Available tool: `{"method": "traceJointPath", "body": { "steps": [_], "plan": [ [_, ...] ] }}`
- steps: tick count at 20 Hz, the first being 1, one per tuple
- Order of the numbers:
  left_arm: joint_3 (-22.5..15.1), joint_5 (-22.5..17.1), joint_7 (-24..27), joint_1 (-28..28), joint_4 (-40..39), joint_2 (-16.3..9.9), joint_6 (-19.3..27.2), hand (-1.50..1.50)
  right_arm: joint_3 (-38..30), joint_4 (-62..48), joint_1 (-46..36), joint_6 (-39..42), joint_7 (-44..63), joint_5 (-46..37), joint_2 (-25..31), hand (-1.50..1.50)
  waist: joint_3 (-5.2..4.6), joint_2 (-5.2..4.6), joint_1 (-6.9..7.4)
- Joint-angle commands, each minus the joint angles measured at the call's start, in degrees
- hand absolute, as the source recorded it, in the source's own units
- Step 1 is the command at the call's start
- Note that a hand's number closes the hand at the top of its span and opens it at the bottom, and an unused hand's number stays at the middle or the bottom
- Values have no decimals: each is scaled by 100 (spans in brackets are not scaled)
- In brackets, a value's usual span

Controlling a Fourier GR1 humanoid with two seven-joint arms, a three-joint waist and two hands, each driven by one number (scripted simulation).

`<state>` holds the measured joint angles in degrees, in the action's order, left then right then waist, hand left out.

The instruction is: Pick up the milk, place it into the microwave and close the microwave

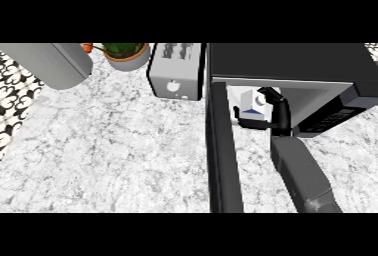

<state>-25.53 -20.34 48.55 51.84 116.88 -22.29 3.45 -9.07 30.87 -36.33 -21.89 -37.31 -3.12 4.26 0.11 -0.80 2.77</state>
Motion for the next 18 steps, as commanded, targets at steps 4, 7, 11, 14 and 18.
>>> {"method": "traceJointPath", "body": {
  "steps": [4,7,11,14,18],
  "plan": [
    [202,-39,181,-216,-410,-54,-174,-150,-256,-1317,-536,-65,-704,-168,460,150,9,-73,119],
    [111,-50,168,-149,-263,-51,-192,-150,-196,-1630,-814,-482,-714,-356,408,150,11,-87,185],
    [144,-119,95,-223,-273,-129,-295,-150,-172,-1726,-1224,-1011,-767,-521,550,150,14,-152,338],
    [122,-96,-124,-189,34,-159,-153,-150,-194,-1874,-1337,-1229,-864,-589,700,150,22,-153,302],
    [287,-305,-26,-419,-339,-183,-406,-150,-339,-1941,-1385,-1037,-1135,-483,768,150,20,-173,298]
  ]
}}
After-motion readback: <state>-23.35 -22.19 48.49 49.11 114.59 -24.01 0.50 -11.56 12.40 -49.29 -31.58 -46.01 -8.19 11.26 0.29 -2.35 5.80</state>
